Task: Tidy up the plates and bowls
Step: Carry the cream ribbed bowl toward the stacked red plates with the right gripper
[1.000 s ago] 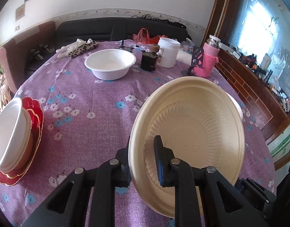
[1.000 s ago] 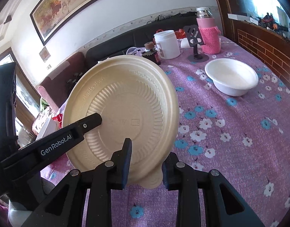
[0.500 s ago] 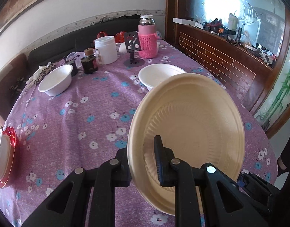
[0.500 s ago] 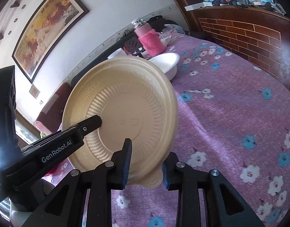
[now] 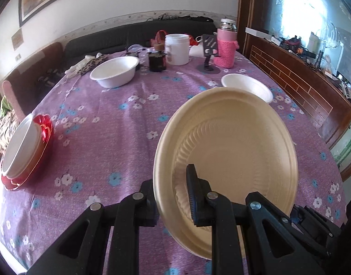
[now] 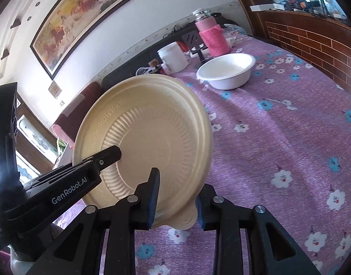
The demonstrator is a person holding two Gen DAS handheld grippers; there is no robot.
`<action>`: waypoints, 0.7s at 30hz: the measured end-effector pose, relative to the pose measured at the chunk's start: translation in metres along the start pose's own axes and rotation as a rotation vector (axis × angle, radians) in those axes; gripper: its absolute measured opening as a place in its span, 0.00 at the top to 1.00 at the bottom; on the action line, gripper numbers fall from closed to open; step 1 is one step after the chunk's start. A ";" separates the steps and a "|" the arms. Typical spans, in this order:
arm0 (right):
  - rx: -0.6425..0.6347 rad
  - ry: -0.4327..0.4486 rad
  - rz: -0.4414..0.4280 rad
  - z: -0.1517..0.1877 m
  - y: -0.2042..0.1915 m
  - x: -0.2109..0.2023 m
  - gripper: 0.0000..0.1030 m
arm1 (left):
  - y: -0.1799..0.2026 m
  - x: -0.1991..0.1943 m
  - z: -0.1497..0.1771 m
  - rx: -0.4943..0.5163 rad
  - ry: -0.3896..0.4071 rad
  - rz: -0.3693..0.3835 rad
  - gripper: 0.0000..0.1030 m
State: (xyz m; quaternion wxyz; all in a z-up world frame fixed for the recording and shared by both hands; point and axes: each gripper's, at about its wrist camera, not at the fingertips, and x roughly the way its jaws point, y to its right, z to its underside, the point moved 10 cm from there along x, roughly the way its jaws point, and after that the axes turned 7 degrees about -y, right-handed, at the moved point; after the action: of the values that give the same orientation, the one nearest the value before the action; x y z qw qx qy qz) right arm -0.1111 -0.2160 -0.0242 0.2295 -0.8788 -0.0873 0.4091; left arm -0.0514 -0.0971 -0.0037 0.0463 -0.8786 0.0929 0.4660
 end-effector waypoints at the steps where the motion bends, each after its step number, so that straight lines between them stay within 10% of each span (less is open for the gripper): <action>1: -0.012 -0.015 -0.003 0.004 -0.008 0.006 0.71 | -0.010 0.001 0.004 -0.019 -0.008 -0.003 0.81; 21: -0.132 -0.065 0.026 0.022 -0.065 0.036 0.71 | -0.073 -0.004 0.029 -0.146 -0.008 0.022 0.81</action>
State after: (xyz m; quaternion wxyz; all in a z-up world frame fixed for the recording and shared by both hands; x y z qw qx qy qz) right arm -0.1018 -0.1397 -0.0300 0.1626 -0.8793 -0.1103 0.4339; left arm -0.0619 -0.0204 -0.0168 -0.0228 -0.8767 0.0679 0.4757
